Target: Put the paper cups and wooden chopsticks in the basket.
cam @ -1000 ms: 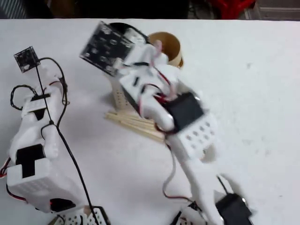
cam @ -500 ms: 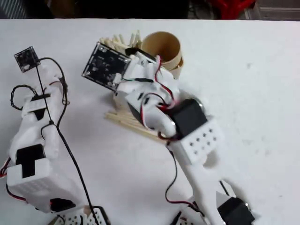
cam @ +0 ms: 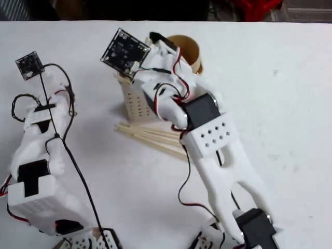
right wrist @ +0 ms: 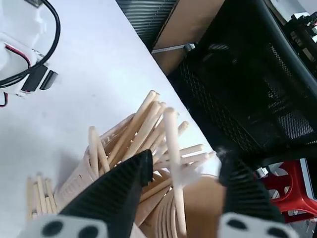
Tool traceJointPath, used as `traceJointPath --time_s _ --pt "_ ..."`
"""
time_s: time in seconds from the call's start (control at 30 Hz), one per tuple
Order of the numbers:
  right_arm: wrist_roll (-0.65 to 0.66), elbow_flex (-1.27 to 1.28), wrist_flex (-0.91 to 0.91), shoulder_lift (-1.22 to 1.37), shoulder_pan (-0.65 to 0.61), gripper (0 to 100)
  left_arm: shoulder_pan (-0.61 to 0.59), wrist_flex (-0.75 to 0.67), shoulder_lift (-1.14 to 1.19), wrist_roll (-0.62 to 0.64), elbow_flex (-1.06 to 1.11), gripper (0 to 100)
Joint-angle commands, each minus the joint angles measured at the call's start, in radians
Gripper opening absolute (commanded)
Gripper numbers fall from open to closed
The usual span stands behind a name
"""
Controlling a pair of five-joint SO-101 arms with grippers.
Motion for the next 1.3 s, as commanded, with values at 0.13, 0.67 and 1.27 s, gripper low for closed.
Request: traceJointPath --time_s 0.13,0.67,1.27 --pt "0.017 -0.017 -0.047 -0.022 0.007 3.9 0.015 -0.002 -0.010 -0.009 -0.040 9" --pt "0.012 -0.262 -0.116 -0.104 0.001 1.7 0.015 -0.003 -0.010 -0.009 -0.040 9" --pt "-0.244 -0.443 0.027 -0.045 -0.136 1.7 0.013 0.003 -0.010 -0.009 -0.040 9"
